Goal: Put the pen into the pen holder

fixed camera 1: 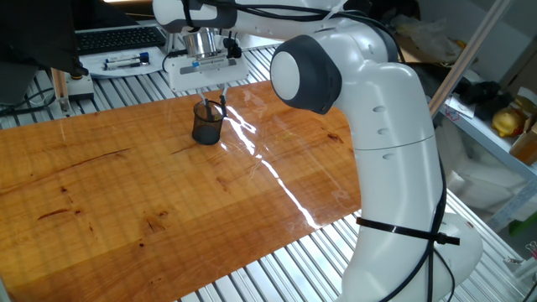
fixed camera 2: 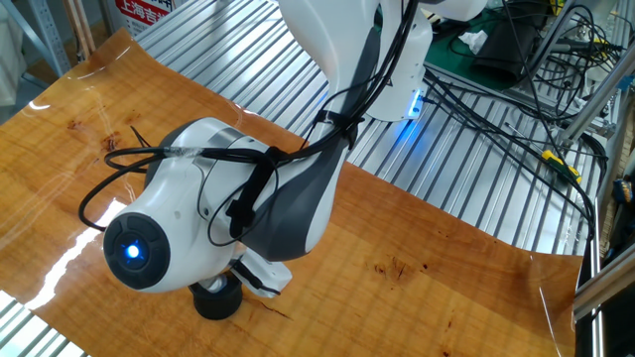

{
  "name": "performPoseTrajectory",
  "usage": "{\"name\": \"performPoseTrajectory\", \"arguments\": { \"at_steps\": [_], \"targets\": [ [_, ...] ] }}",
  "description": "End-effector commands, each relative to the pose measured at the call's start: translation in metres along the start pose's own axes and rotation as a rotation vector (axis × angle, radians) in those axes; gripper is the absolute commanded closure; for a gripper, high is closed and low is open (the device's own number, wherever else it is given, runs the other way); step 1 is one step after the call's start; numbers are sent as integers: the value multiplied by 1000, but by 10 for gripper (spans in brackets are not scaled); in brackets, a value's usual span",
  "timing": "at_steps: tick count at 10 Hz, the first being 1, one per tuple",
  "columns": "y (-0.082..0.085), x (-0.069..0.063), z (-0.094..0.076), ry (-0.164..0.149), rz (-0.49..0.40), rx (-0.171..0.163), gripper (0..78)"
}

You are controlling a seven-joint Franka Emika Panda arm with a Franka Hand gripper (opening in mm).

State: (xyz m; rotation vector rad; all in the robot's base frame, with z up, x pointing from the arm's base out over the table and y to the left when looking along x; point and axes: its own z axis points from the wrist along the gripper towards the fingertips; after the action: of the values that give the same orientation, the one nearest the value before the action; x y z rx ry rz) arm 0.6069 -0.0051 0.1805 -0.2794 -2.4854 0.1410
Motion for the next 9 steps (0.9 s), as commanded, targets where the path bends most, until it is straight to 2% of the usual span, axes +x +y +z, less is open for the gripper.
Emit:
{"name": "performPoseTrajectory", "arguments": {
  "at_steps": [1, 8, 9],
  "targets": [
    [0, 0, -2, -3, 1, -1, 2],
    [0, 0, -2, -3, 1, -1, 2],
    [9, 31, -36, -207, -101, -11, 2]
  ]
}}
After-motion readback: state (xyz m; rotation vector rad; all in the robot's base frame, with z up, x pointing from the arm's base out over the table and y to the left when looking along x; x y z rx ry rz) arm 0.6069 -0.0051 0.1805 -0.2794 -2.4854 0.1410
